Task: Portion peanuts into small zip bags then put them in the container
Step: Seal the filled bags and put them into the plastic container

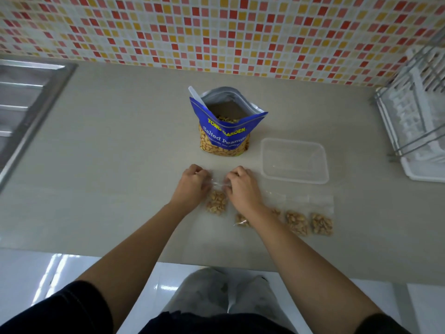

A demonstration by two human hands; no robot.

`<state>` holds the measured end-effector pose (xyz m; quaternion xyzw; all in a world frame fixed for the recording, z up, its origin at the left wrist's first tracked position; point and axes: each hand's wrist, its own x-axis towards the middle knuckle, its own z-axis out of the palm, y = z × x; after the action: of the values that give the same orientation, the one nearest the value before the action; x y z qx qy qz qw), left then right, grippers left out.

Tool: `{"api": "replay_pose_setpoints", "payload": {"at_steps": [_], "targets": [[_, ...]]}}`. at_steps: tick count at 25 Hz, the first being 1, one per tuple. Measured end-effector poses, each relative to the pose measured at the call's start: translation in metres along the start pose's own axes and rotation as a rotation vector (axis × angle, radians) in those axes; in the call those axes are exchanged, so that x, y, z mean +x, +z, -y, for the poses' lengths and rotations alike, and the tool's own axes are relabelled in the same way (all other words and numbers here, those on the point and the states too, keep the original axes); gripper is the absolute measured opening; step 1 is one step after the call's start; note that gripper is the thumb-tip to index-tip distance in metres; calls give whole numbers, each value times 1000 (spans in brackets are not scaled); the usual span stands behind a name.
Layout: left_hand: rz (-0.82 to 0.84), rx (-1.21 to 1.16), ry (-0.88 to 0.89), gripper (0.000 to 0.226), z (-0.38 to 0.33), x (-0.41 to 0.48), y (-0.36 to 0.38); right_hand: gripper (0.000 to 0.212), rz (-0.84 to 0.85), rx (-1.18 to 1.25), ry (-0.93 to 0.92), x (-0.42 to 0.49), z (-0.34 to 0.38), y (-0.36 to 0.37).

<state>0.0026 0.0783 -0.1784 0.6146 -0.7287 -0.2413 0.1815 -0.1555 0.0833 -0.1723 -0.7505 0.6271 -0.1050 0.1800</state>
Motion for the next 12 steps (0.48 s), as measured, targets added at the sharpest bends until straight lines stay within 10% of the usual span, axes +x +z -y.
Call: {"api": "replay_pose_setpoints", "payload": {"at_steps": [12], "targets": [[66, -753, -53, 19, -64, -21, -71, 13, -205, 1084, 189, -47, 8, -67]]}}
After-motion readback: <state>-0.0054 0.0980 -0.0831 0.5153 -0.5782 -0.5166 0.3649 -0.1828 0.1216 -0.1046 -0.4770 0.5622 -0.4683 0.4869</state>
